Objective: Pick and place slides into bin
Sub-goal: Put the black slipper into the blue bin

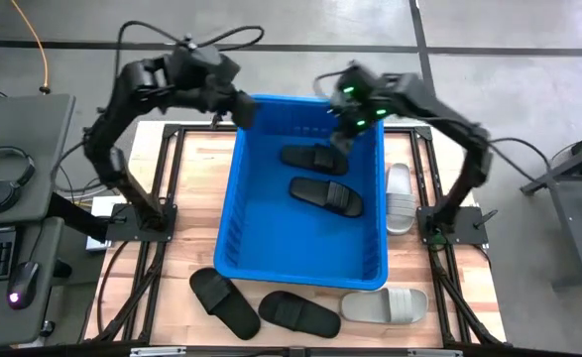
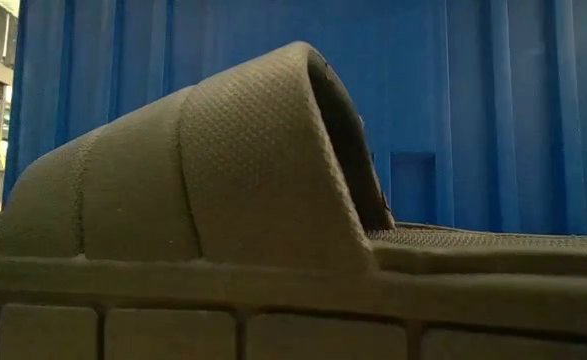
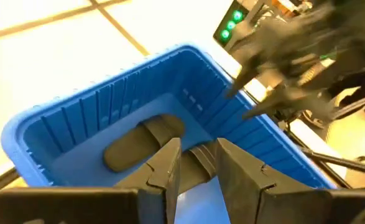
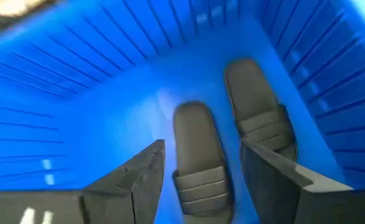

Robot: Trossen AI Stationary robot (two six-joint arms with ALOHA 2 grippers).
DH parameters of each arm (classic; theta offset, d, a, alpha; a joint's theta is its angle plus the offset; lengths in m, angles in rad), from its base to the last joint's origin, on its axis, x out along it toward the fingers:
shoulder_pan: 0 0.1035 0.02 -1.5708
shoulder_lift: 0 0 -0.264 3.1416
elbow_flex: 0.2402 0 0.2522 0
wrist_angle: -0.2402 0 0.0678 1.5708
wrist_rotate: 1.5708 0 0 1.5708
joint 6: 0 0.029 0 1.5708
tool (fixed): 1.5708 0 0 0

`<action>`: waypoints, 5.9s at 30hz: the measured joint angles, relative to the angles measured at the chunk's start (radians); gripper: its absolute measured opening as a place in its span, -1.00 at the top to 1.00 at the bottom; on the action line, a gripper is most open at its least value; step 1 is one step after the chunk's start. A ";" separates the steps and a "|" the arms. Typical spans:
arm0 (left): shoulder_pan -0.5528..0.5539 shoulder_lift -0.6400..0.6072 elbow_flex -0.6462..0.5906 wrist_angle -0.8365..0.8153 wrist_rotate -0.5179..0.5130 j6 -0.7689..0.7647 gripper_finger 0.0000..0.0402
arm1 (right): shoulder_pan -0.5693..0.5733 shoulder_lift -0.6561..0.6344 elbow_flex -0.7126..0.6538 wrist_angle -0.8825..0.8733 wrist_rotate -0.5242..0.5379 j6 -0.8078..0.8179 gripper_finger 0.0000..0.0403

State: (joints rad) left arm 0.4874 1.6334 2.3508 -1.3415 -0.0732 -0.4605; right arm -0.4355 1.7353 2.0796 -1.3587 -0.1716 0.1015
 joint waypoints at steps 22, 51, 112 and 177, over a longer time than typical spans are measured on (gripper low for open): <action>-0.173 -0.030 -0.006 -0.045 -0.027 0.162 0.55 | 0.004 0.470 0.000 0.086 0.317 0.499 0.03; -0.174 -0.030 -0.006 -0.090 -0.014 0.247 0.55 | -0.016 0.580 -0.001 0.059 0.353 0.624 0.03; -0.174 -0.034 -0.006 -0.108 0.039 0.278 0.55 | -0.072 0.564 0.000 -0.089 0.577 0.665 1.00; -0.174 -0.034 -0.006 -0.152 0.040 0.288 0.55 | -0.089 0.570 -0.001 0.025 0.409 0.460 0.19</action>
State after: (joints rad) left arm 0.3134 1.5997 2.3451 -1.4933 -0.0334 -0.1723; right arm -0.5246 2.3058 2.0789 -1.3342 0.2374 0.5613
